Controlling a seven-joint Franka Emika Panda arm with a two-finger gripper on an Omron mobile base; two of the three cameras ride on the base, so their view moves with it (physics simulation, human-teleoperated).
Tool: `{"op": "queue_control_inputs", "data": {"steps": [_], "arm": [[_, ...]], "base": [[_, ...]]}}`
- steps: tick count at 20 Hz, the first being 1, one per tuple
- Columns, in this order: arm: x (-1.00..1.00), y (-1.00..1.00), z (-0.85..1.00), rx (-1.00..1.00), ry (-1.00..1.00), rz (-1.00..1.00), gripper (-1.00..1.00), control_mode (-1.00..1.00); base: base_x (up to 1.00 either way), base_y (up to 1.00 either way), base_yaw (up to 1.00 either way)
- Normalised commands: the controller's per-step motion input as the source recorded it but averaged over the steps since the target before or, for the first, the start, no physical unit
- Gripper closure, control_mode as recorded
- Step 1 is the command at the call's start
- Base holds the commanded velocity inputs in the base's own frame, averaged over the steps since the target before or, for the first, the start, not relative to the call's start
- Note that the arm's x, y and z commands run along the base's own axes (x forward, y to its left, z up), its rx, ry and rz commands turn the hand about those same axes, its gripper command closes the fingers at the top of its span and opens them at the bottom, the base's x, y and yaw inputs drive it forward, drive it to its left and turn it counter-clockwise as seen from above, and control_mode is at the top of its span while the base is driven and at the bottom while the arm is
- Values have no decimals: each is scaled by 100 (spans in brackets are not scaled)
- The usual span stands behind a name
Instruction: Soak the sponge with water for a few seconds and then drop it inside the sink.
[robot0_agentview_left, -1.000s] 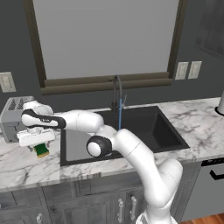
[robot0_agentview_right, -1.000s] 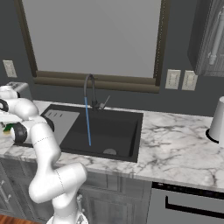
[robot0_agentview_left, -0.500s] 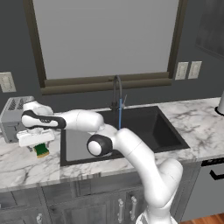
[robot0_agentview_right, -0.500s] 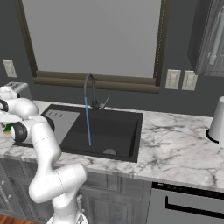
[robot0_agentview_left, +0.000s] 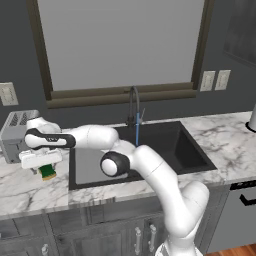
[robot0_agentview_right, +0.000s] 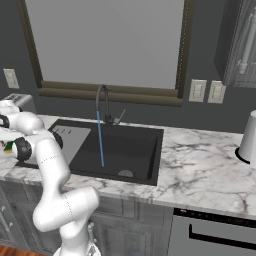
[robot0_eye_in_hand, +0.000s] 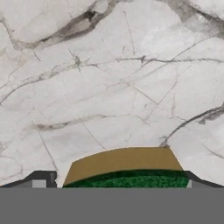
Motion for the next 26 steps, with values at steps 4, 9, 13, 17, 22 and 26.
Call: {"op": "queue_control_inputs", "data": {"steps": [4,9,13,17,22,26], "arm": [[0,0,-41,0,-1,2,-100,-100],[0,0,-13,-1,0,0,-100,-100],[0,0,0,0,0,0,-100,-100],[0,0,0,0,0,0,-100,-100],[0,0,0,0,0,0,100,-100],[0,0,0,0,0,0,100,-100]], "base": [[0,0,0],[0,0,0],[0,0,0],[0,0,0],[0,0,0],[0,0,0]]}}
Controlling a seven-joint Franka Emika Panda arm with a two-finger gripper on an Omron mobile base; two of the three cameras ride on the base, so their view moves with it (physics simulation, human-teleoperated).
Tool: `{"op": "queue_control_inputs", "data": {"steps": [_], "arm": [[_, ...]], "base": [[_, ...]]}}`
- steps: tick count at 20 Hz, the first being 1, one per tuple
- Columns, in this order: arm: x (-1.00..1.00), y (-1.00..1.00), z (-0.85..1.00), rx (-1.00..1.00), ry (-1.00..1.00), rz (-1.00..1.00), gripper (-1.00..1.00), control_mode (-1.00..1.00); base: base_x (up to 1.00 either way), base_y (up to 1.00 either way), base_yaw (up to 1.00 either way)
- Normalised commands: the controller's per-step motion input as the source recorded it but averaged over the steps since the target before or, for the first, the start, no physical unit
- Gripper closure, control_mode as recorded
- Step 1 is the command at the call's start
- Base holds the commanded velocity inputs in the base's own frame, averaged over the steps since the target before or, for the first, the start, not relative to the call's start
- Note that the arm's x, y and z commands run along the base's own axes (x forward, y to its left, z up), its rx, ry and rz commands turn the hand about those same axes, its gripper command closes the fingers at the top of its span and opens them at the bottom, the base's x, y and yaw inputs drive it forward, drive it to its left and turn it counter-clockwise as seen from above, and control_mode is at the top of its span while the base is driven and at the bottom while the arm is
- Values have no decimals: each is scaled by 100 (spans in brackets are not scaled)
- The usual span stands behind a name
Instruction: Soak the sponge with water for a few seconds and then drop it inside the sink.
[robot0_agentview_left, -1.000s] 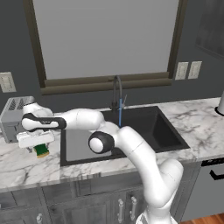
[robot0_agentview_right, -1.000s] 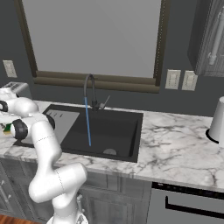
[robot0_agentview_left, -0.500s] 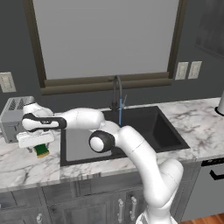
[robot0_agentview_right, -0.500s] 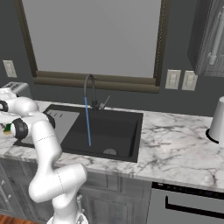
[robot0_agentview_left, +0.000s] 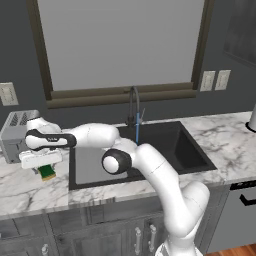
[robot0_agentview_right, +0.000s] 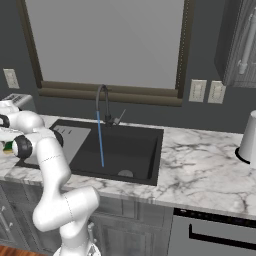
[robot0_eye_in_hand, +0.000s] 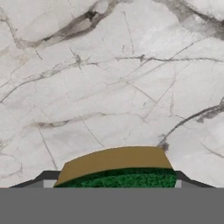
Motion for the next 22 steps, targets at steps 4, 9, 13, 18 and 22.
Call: {"op": "queue_control_inputs", "data": {"steps": [4,9,13,18,22], "arm": [[0,0,0,0,0,0,100,-100],[8,0,0,0,0,1,100,-100],[0,-19,21,0,-2,0,100,-100],[0,-24,37,0,-6,0,100,-100],[0,-28,41,0,-4,0,100,-100]], "base": [[0,0,0],[0,0,0],[0,0,0],[0,0,0],[0,0,0]]}}
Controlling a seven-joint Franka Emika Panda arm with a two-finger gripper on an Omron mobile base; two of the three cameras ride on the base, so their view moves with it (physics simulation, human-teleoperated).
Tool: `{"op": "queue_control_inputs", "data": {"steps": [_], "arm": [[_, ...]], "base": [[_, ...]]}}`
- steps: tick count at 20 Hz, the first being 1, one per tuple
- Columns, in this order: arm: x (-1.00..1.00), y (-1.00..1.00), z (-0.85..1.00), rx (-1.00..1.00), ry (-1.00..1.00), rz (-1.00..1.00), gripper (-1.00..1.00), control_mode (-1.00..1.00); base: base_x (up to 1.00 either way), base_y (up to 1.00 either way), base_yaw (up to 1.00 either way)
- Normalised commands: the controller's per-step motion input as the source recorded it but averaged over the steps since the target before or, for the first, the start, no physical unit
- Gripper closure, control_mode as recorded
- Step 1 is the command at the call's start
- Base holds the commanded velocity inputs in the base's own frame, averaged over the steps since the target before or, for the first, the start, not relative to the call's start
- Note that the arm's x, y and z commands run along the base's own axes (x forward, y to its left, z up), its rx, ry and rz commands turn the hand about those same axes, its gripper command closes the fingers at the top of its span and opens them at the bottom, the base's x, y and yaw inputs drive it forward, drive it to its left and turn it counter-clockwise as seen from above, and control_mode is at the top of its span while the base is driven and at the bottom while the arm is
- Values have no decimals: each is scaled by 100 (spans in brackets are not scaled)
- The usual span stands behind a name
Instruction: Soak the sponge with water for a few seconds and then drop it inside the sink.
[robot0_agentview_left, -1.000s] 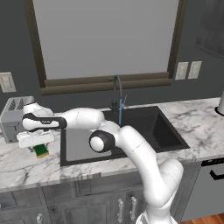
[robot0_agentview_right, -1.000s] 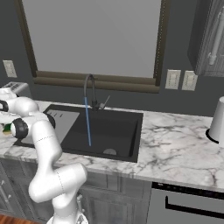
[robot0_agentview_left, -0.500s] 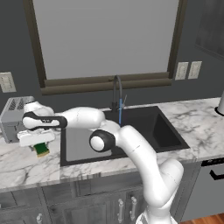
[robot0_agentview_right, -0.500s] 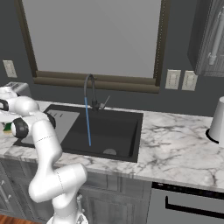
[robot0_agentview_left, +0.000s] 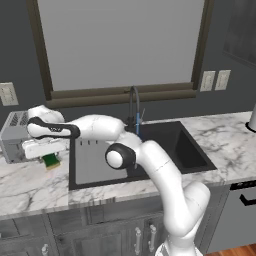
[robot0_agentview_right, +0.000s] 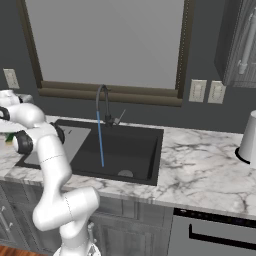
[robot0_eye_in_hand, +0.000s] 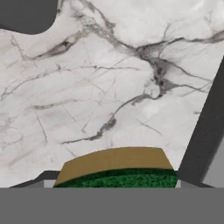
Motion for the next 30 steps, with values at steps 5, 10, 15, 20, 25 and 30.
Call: {"op": "queue_control_inputs", "data": {"steps": [5,10,15,20,25,30], "arm": [[-8,-41,28,0,-1,0,100,-100],[-23,-54,18,0,-3,0,100,-100],[-38,-65,19,0,-5,0,100,-100],[-41,-67,21,1,-7,0,100,-100],[-44,-64,29,2,-9,0,100,-100],[-40,-62,33,3,-11,0,100,-100]], "base": [[0,0,0],[0,0,0],[0,0,0],[0,0,0],[0,0,0],[0,0,0]]}}
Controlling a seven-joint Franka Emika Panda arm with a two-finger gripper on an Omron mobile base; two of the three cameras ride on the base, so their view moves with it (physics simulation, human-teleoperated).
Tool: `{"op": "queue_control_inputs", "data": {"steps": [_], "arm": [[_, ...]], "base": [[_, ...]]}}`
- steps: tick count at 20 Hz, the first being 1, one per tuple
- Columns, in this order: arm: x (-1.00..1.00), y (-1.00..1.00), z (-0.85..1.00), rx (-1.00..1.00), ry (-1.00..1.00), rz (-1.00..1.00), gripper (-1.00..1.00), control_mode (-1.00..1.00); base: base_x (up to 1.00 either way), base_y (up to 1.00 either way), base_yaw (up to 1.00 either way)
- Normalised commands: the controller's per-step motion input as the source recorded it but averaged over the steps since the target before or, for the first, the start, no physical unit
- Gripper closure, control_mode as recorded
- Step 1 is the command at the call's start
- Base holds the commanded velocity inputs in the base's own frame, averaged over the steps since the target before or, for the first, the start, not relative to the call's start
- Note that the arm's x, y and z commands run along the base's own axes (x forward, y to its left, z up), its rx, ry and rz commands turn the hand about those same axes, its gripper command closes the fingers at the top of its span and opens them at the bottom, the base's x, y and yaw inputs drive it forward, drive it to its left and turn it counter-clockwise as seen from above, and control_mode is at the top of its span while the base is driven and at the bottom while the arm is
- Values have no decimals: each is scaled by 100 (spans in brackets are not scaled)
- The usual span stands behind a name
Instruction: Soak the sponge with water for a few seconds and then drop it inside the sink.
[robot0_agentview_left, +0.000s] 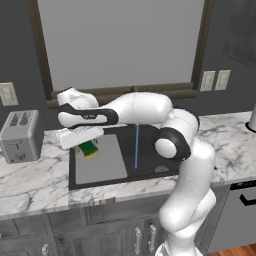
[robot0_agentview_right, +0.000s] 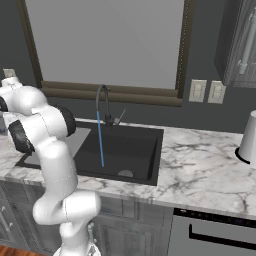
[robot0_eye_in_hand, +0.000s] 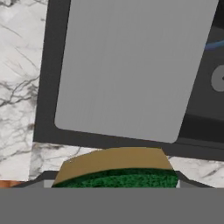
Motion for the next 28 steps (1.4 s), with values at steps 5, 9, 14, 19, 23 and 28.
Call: {"op": "queue_control_inputs", "data": {"steps": [5,9,14,19,23,28], "arm": [[-18,-56,37,1,-6,0,100,-100],[-16,-53,27,0,-6,0,100,-100],[-16,-46,6,0,-5,0,100,-100],[-20,-36,0,0,-3,0,100,-100],[-11,-30,0,0,-2,0,100,-100],[0,-29,2,0,-2,-1,100,-100]], "base": [[0,0,0],[0,0,0],[0,0,0],[0,0,0],[0,0,0],[0,0,0]]}}
